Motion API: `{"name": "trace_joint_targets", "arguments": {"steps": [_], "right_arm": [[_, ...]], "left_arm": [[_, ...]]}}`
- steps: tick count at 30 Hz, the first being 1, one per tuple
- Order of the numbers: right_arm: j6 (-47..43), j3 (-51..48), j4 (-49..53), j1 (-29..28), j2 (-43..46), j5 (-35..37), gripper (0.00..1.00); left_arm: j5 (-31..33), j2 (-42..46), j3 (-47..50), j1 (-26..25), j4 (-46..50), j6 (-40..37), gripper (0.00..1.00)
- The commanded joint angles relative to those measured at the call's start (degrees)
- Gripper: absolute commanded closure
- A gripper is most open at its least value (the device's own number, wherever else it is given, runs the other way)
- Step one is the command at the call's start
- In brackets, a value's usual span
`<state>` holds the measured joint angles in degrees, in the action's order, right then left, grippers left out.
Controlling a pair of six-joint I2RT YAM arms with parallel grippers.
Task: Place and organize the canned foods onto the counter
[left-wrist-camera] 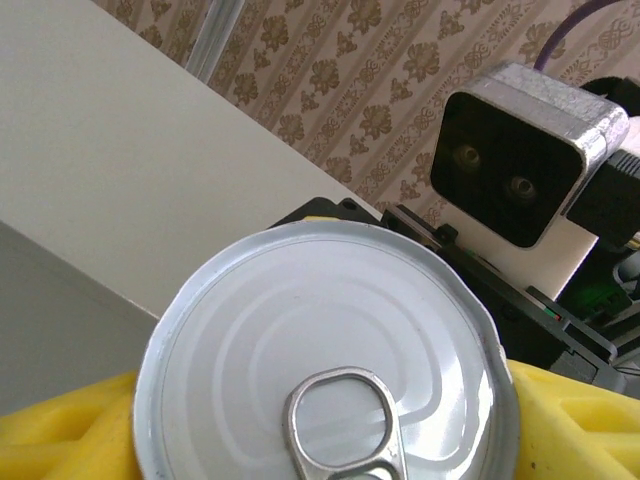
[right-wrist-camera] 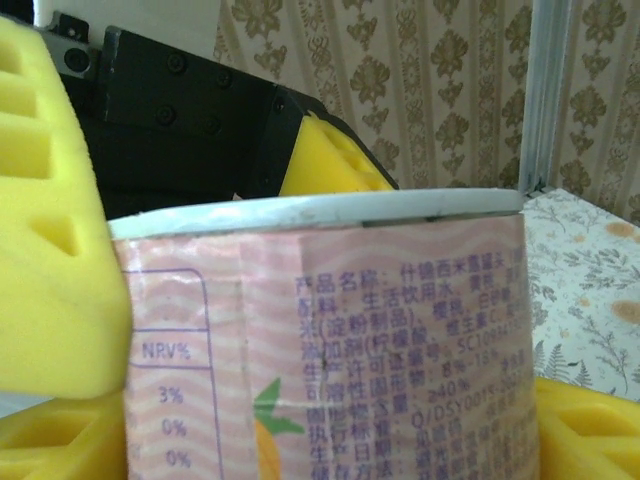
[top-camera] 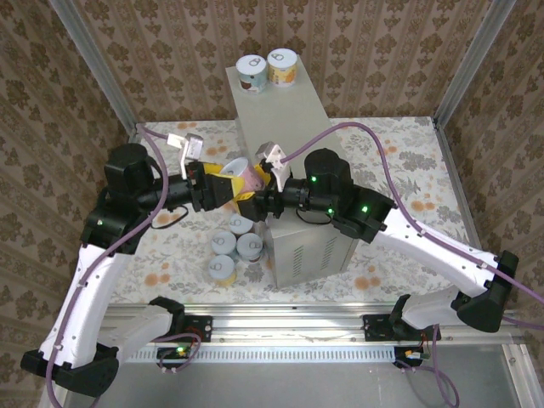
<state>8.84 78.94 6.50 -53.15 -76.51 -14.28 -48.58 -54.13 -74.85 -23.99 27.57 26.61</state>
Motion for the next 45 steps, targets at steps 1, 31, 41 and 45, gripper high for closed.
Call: {"name": "trace_joint_targets", "arguments": {"steps": [1,31,41,45], "right_arm": [[2.06,-1.33,-4.75,-1.27,-0.16,2.92,0.31],[-8.37,-3.90,17.94,2.36,19.53,29.80,0.00],[-10.06,-2.33,21.95,4.32,20.79,32.46,0.00],[-10.39,-2.27,22.19,5.03,21.18,32.29,0.00]], "left_arm": [[-2.76,1.09,-1.87,-1.77,-8.69,1.74,0.31],[29.13,-22.08,-31.21,-9.01,12.24,-20.09,0.38],[42.69,-31.95,-42.14,-14.83,19.54,-26.90,0.38],[44.59,-35.33,-45.01,-15.44,21.02,-27.83,0.38]]}}
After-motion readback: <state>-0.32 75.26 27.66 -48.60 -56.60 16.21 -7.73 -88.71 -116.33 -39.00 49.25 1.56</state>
